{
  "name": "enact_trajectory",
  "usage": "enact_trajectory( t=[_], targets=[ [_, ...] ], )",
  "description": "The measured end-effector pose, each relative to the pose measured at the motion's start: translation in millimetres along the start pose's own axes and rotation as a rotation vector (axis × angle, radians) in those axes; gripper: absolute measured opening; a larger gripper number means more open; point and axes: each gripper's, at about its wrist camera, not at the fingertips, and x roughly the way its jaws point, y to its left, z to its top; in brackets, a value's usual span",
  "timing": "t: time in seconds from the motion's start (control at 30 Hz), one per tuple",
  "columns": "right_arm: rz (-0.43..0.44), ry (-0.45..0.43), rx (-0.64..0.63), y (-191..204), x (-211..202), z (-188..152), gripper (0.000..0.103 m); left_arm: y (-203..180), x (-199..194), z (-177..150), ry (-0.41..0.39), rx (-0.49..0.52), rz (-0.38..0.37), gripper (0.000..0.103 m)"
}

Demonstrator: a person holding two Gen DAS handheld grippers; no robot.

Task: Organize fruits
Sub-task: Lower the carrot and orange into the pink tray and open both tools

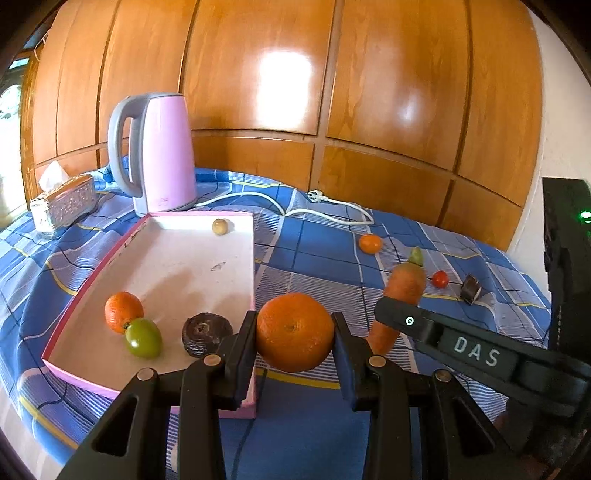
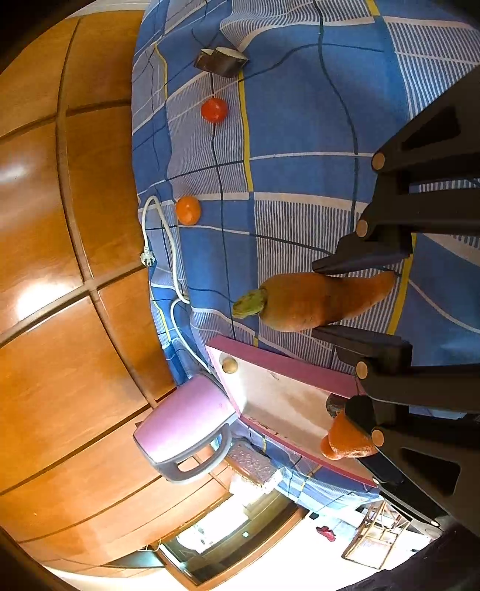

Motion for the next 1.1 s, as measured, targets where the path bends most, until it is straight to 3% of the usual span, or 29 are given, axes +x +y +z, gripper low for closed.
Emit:
enact_trajectory(
  t=[0.2,0.43,0.9,1.1],
  targets=[
    [0.008,-0.007,-0.009,4,-1,0,0.028,11,-6,1,-0.018,-0.029,0.032,0.038],
    [0.023,-0.003,-0.005,18,3,2,0.028,47,-12,10,-0.044,-0.143,0.117,0.038],
    [0.111,0.039,-0.101,93,33,24,0.028,124,-16,28,-0.089,-0.356,0.245,0.038],
    [0.151,0.076,-0.102,121,60,37,0.031,145,5,31,-0.048,-0.403,0.268,0.039]
  ],
)
